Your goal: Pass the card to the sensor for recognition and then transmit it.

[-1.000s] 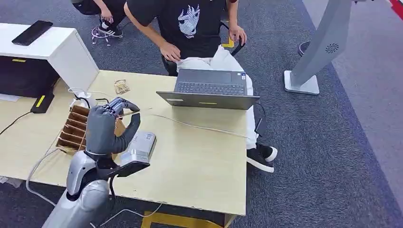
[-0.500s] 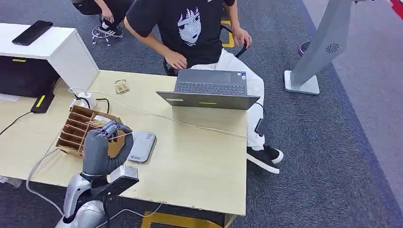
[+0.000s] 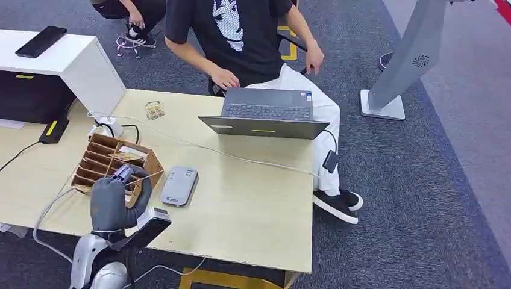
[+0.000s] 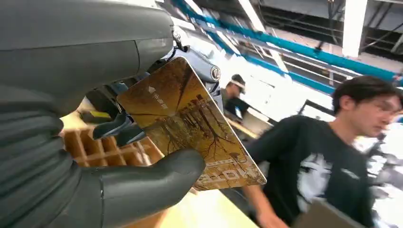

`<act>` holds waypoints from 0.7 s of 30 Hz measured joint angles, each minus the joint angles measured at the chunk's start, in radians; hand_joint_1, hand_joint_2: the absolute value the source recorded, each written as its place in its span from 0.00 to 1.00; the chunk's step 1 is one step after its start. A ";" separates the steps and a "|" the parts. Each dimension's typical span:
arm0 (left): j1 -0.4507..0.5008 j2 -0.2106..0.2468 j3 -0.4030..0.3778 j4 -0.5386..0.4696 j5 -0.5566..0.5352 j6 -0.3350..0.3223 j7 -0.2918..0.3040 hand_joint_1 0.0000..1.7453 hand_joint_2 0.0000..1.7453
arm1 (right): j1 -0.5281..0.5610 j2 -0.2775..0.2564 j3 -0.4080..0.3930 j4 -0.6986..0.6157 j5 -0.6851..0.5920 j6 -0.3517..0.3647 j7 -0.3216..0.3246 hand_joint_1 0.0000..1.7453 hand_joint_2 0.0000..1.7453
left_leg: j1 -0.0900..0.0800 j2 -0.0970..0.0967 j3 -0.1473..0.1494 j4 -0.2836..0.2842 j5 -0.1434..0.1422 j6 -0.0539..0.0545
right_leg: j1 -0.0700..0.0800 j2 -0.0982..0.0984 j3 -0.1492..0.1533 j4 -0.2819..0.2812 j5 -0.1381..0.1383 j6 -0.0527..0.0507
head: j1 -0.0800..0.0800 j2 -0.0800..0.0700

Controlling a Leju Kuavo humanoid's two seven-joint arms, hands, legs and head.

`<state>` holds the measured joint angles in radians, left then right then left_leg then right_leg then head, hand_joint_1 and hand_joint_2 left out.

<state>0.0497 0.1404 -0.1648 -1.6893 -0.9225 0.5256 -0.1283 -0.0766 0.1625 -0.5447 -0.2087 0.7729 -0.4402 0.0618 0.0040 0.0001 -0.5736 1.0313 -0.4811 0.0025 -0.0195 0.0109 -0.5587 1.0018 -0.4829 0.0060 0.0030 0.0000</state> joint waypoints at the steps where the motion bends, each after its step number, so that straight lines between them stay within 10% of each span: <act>1: 0.000 0.000 0.017 0.011 -0.055 0.010 0.027 1.00 1.00 | 0.000 0.000 0.000 0.000 0.005 0.002 0.001 0.00 1.00 | 0.000 0.000 0.000 0.000 0.000 0.000 | 0.000 0.000 0.000 0.000 0.000 0.000 | 0.000 0.000; 21: -0.101 0.034 0.150 0.211 -0.287 0.058 0.128 1.00 1.00 | -0.009 0.000 0.000 0.000 0.032 0.010 0.021 0.00 1.00 | 0.000 -0.001 0.000 0.000 0.002 0.001 | 0.000 -0.002 0.000 0.000 0.001 -0.001 | 0.000 0.000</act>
<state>-0.0513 0.1747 -0.0149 -1.4778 -1.2097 0.5833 -0.0008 -0.0856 0.1625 -0.5447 -0.2087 0.8049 -0.4299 0.0828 0.0042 -0.0004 -0.5735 1.0313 -0.4795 0.0036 -0.0193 0.0093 -0.5586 1.0018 -0.4822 0.0055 0.0027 0.0000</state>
